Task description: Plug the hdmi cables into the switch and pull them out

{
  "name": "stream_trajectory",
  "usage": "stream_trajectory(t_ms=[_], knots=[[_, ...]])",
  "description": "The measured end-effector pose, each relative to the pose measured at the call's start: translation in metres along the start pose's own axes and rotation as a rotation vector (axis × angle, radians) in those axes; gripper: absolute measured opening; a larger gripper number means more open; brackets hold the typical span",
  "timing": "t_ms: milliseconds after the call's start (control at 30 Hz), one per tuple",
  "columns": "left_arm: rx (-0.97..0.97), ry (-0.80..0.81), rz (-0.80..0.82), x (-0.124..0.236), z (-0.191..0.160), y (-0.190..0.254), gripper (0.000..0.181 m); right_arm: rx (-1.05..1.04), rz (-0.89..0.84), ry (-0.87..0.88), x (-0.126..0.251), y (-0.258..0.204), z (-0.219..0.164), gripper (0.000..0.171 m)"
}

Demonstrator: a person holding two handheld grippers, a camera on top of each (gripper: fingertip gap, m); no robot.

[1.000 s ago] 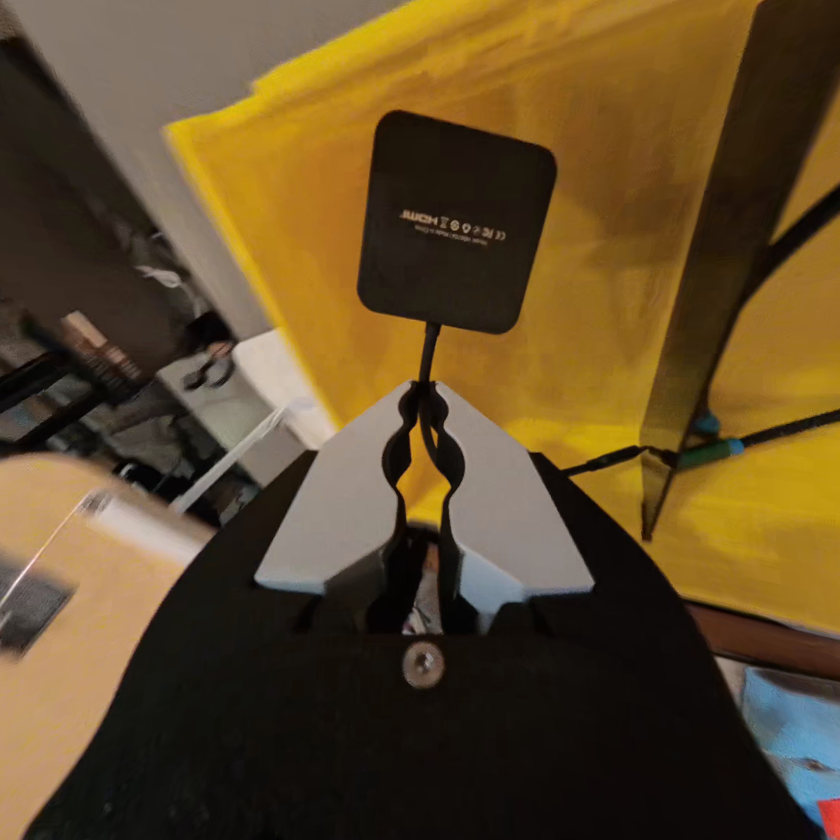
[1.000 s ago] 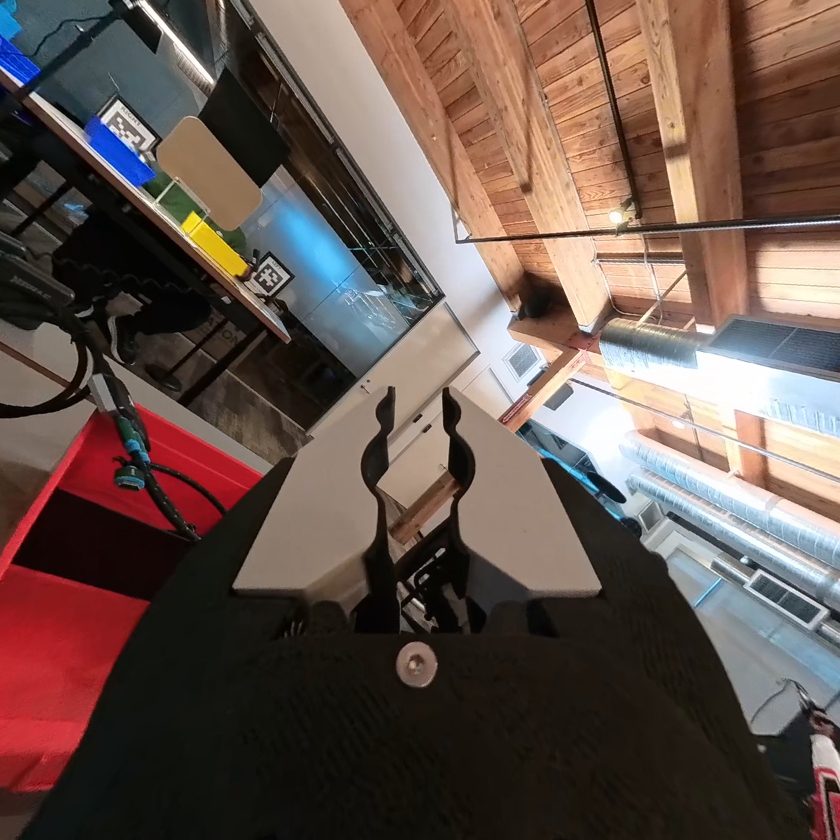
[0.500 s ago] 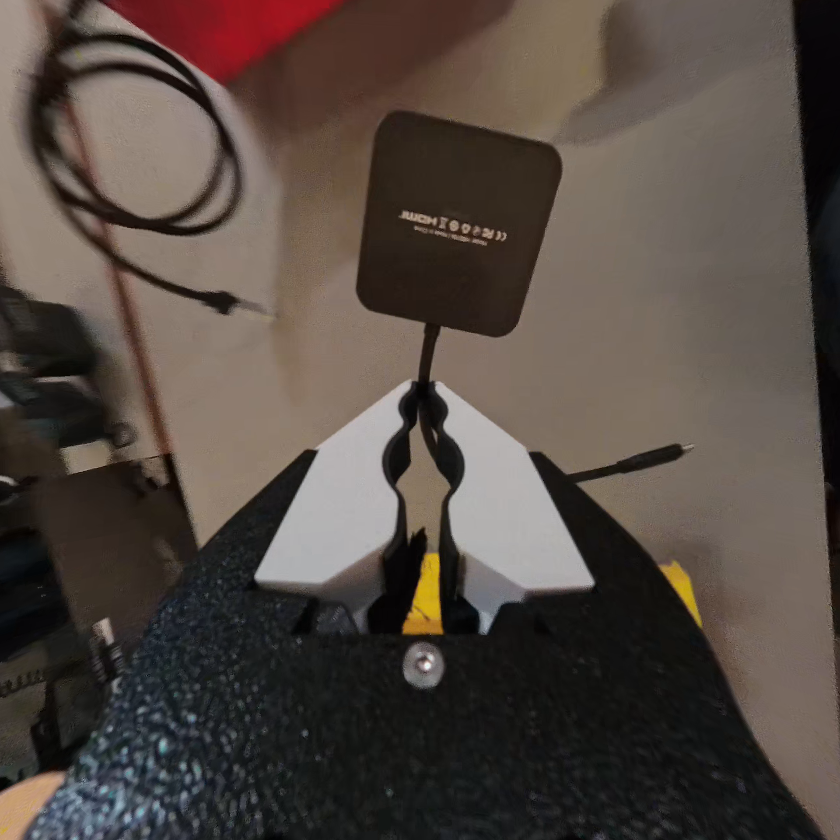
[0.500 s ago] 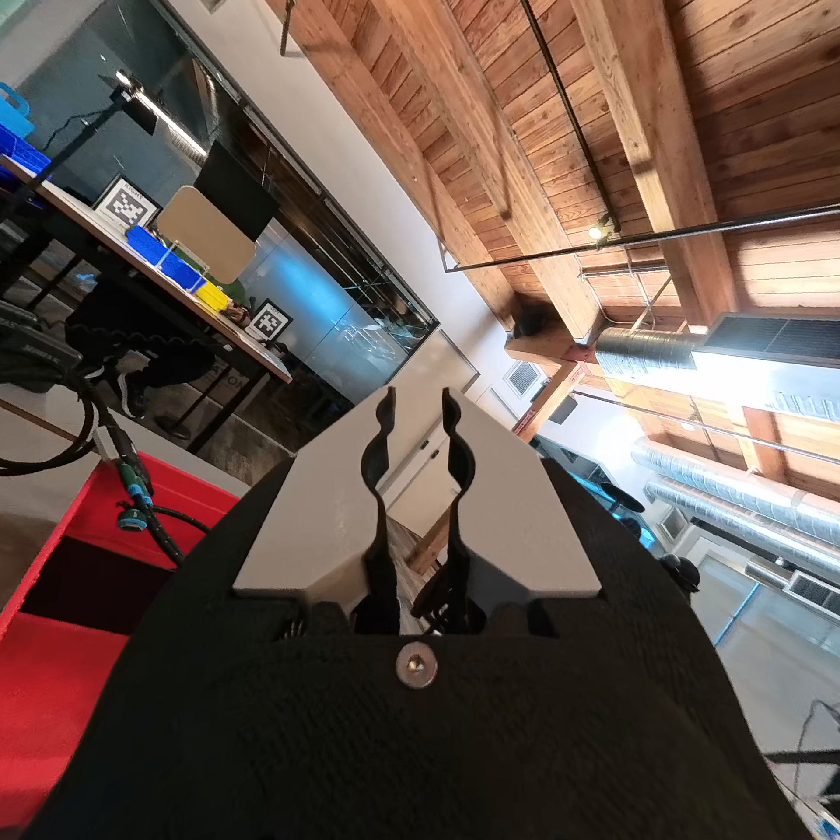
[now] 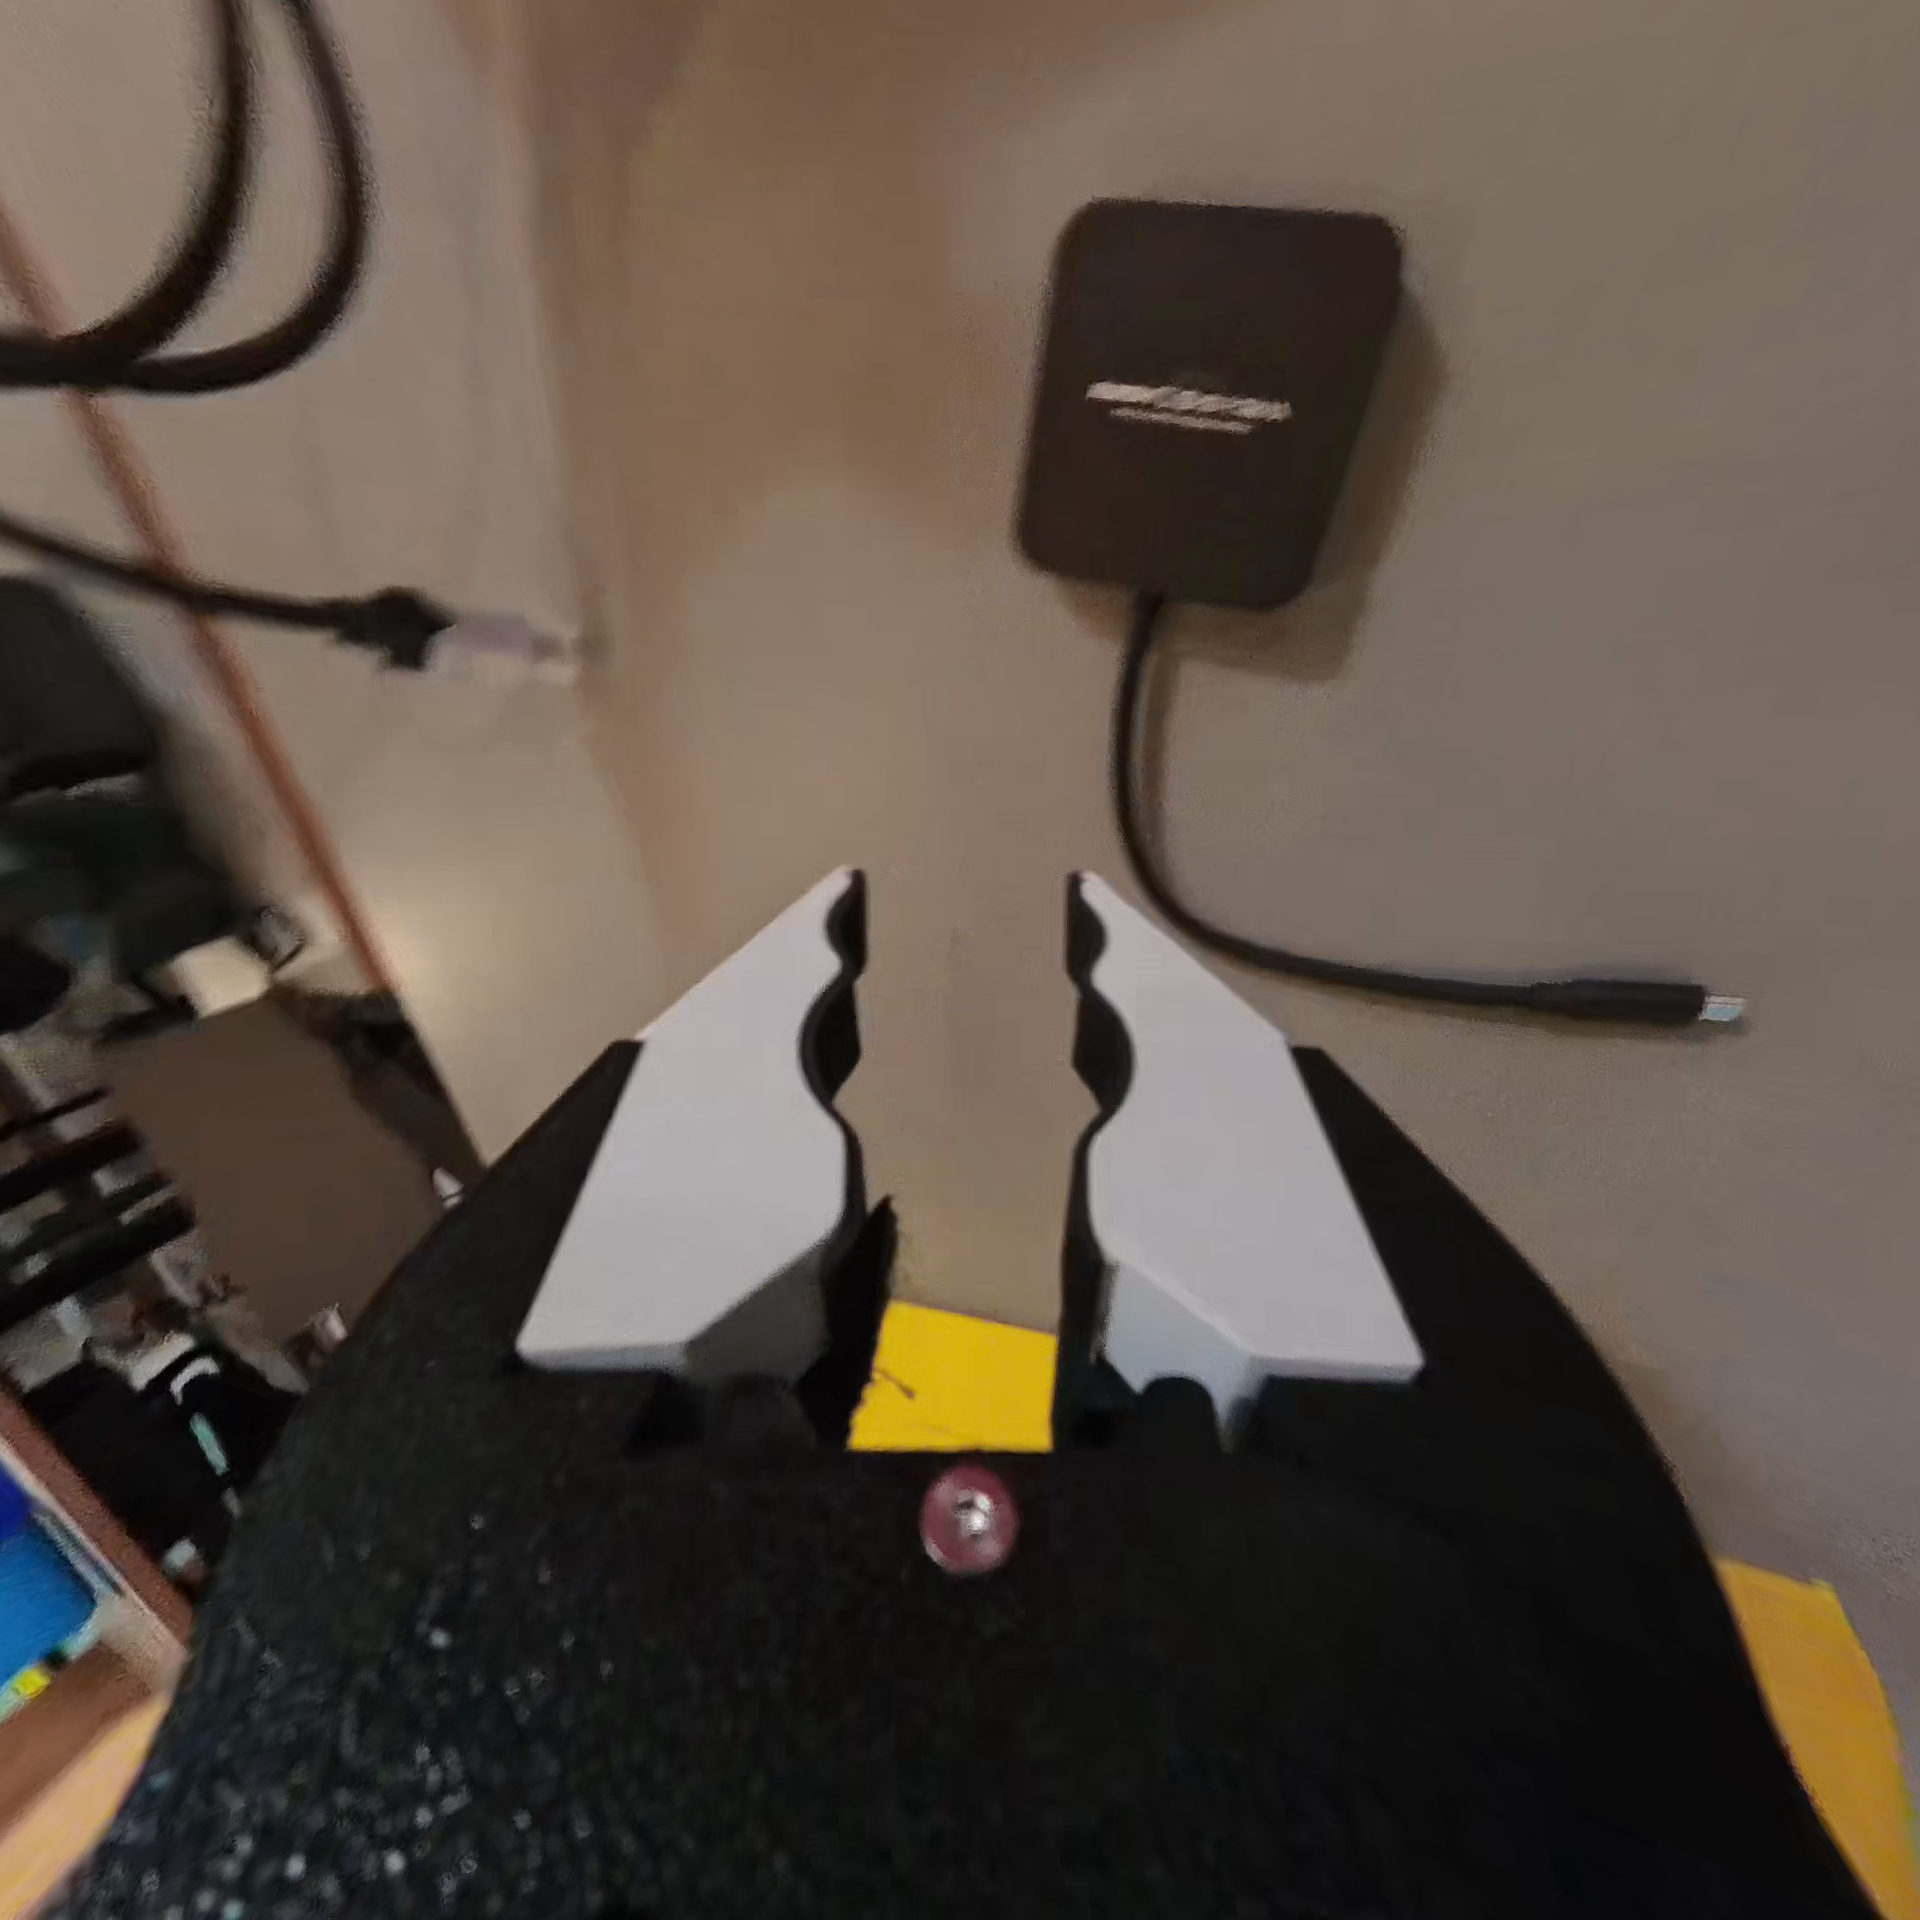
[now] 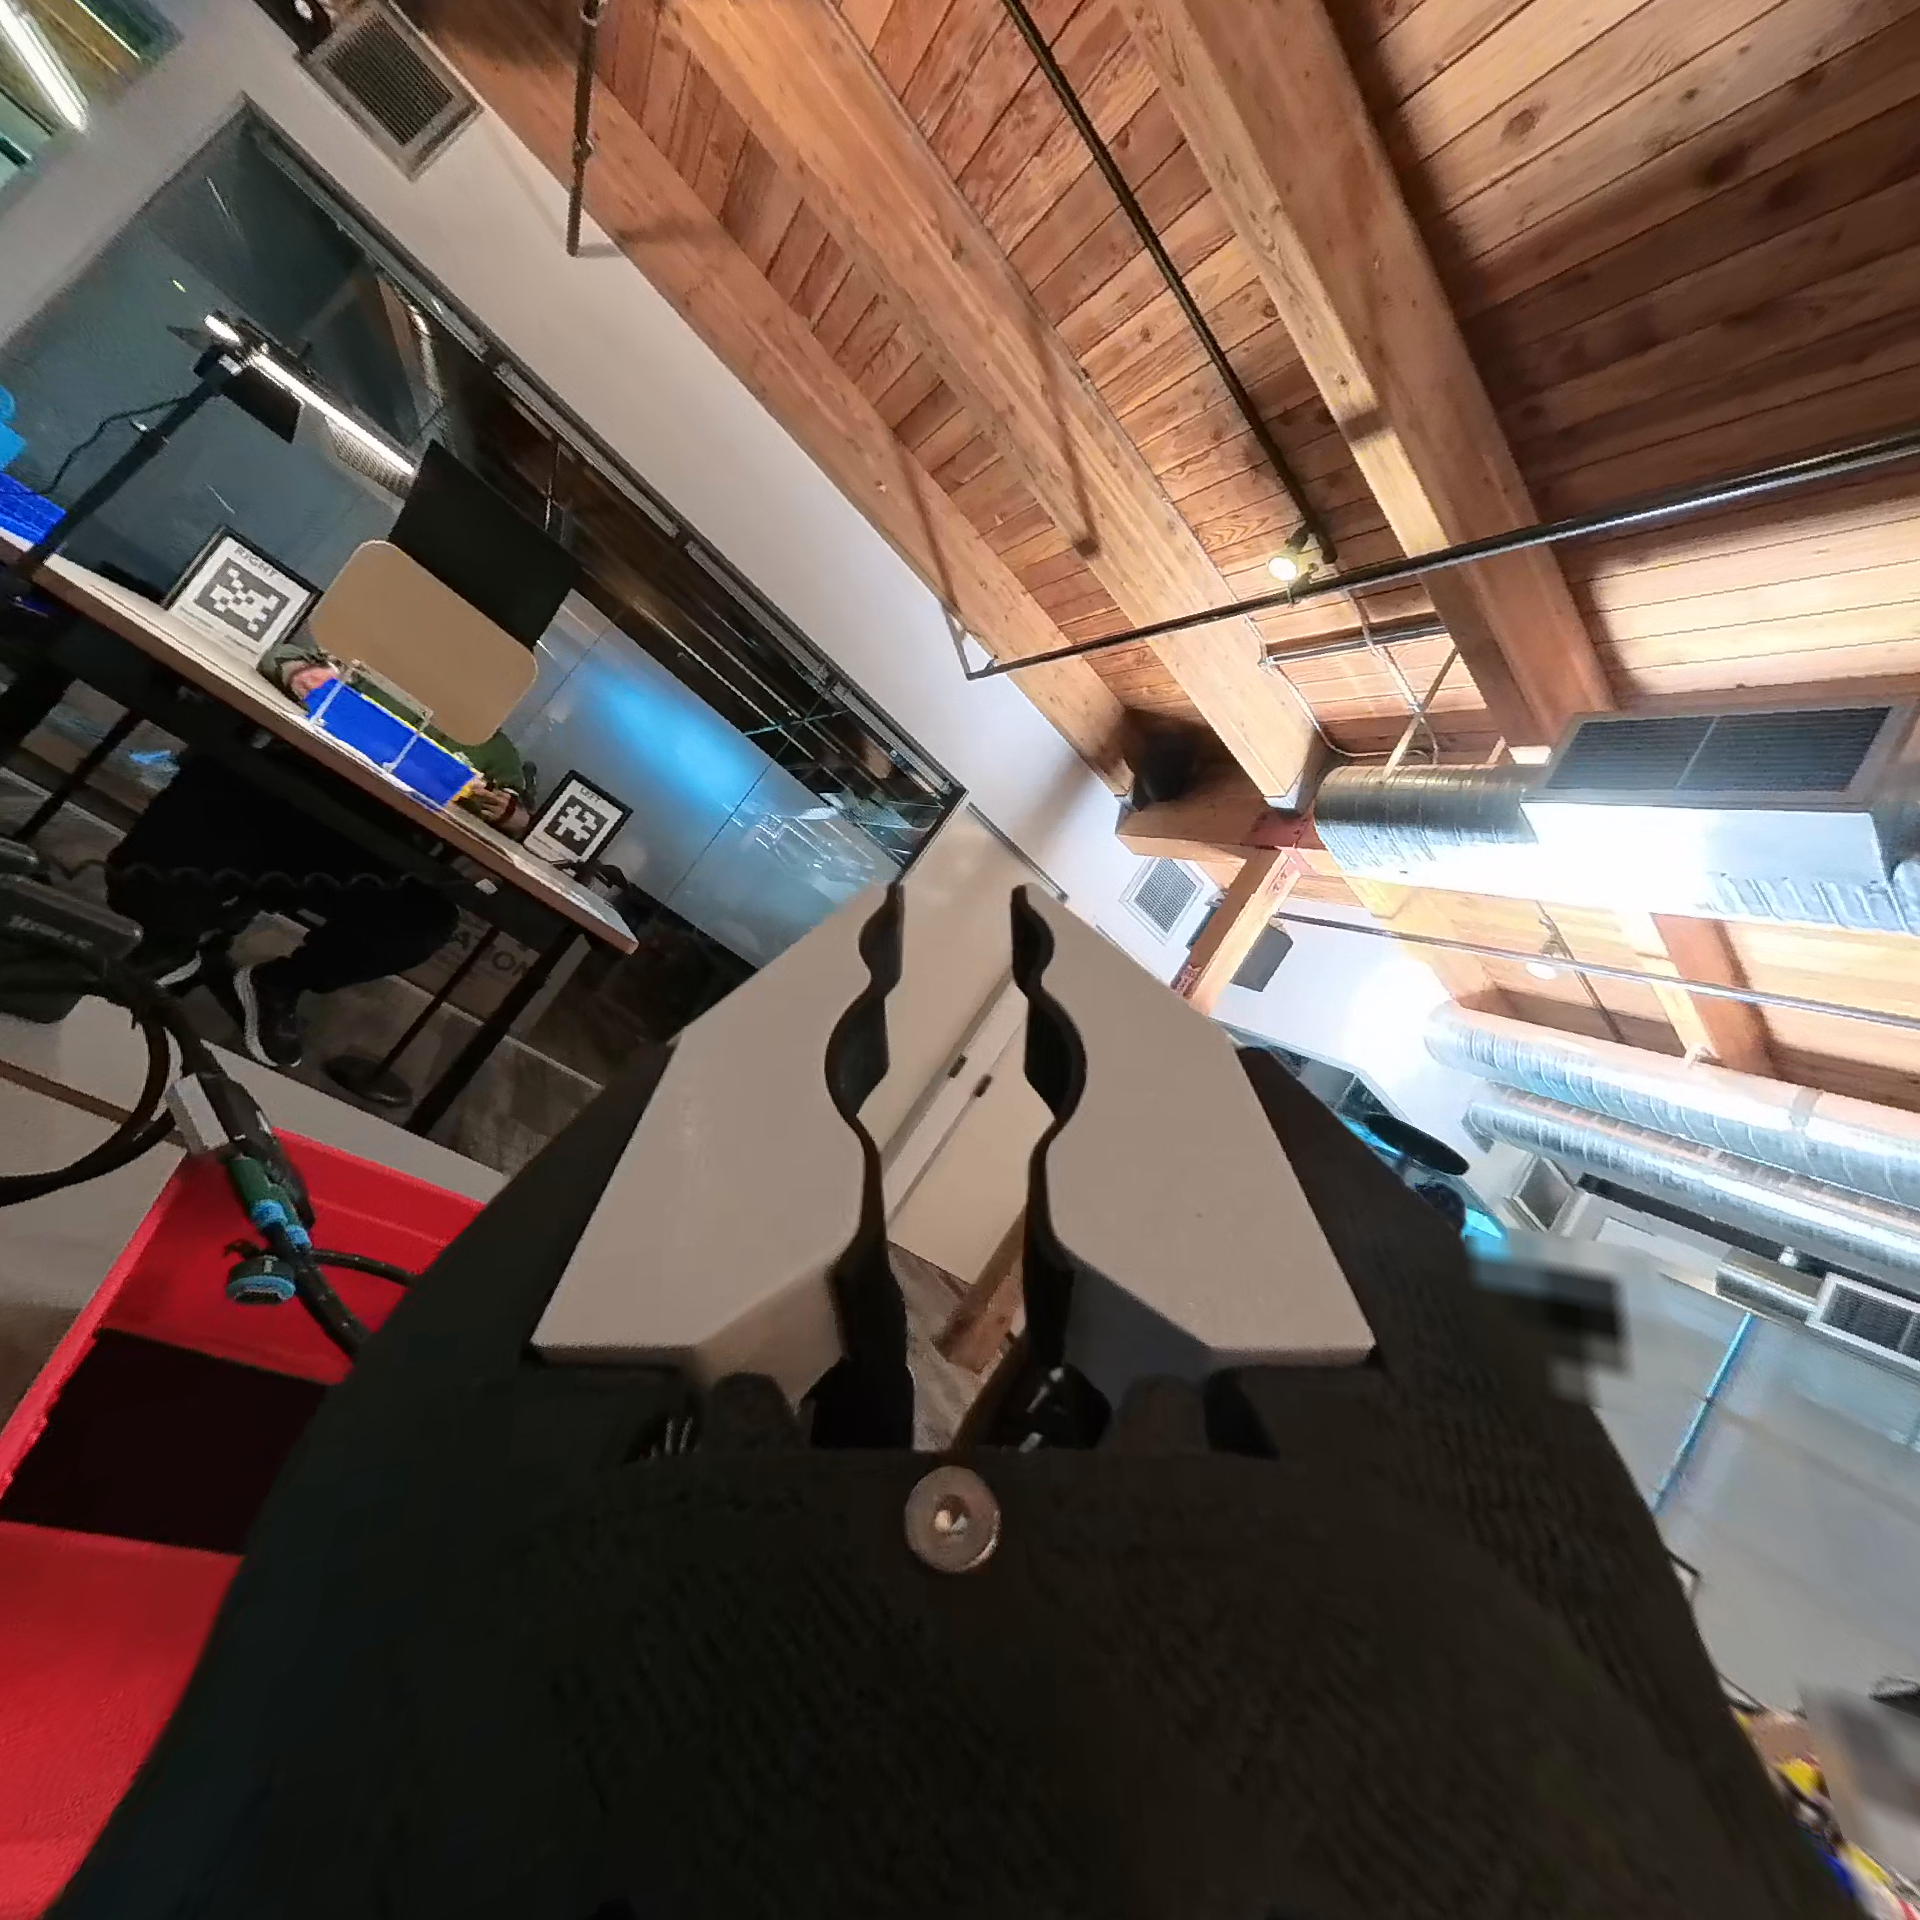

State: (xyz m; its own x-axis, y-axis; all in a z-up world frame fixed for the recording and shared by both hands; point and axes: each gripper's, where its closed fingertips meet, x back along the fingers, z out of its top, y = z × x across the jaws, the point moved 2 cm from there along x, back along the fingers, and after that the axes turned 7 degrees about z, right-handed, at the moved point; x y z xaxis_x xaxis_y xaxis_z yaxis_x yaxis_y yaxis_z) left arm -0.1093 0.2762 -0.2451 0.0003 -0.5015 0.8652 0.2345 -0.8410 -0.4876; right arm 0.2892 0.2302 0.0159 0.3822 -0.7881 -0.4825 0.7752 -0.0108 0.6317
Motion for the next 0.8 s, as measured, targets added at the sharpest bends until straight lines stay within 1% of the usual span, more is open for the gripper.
stream_trajectory(t_ms=[33, 67, 100, 167, 233, 300, 367, 433, 500, 567, 600, 667, 700, 800], knots=[[0.051, 0.043, 0.054, 0.012, -0.004, -0.009, 0.026, 0.007, -0.003, -0.005, 0.0, 0.0, -0.001, 0.019], [0.11, 0.086, 0.092, 0.026, -0.01, -0.016, 0.022, 0.011, -0.005, -0.009, 0.0, 0.001, -0.002, 0.019], [0.168, 0.104, 0.119, 0.04, -0.02, -0.021, 0.022, 0.011, -0.006, -0.013, -0.001, 0.0, -0.003, 0.019], [0.285, 0.094, 0.175, 0.069, -0.049, -0.026, 0.028, 0.01, -0.005, -0.026, -0.003, -0.001, -0.005, 0.019], [0.455, 0.1, 0.2, 0.098, -0.081, -0.019, 0.034, 0.02, -0.003, -0.038, -0.004, -0.002, -0.007, 0.019], [0.711, 0.149, 0.164, 0.12, -0.109, -0.002, 0.041, 0.033, -0.004, -0.046, -0.005, -0.004, -0.006, 0.019], [0.917, 0.2, 0.103, 0.129, -0.134, 0.02, 0.045, 0.038, -0.002, -0.045, -0.005, -0.005, -0.005, 0.019], [1.064, 0.157, 0.126, 0.129, -0.171, 0.04, 0.049, 0.038, 0.003, -0.046, -0.006, -0.007, -0.005, 0.019], [1.204, 0.159, 0.098, 0.123, -0.195, 0.059, 0.052, 0.038, 0.008, -0.049, -0.008, -0.009, -0.006, 0.019], [1.332, 0.211, 0.013, 0.112, -0.203, 0.074, 0.057, 0.036, 0.014, -0.054, -0.009, -0.011, -0.008, 0.019], [1.376, 0.216, -0.018, 0.105, -0.207, 0.079, 0.059, 0.034, 0.018, -0.054, -0.01, -0.012, -0.008, 0.019], [1.44, 0.187, -0.041, 0.088, -0.216, 0.085, 0.069, 0.033, 0.026, -0.055, -0.011, -0.014, -0.009, 0.019], [1.456, 0.181, -0.061, 0.081, -0.216, 0.087, 0.069, 0.035, 0.028, -0.057, -0.011, -0.015, -0.009, 0.019], [1.458, 0.172, -0.126, 0.062, -0.212, 0.09, 0.064, 0.043, 0.031, -0.056, -0.011, -0.016, -0.008, 0.019]])
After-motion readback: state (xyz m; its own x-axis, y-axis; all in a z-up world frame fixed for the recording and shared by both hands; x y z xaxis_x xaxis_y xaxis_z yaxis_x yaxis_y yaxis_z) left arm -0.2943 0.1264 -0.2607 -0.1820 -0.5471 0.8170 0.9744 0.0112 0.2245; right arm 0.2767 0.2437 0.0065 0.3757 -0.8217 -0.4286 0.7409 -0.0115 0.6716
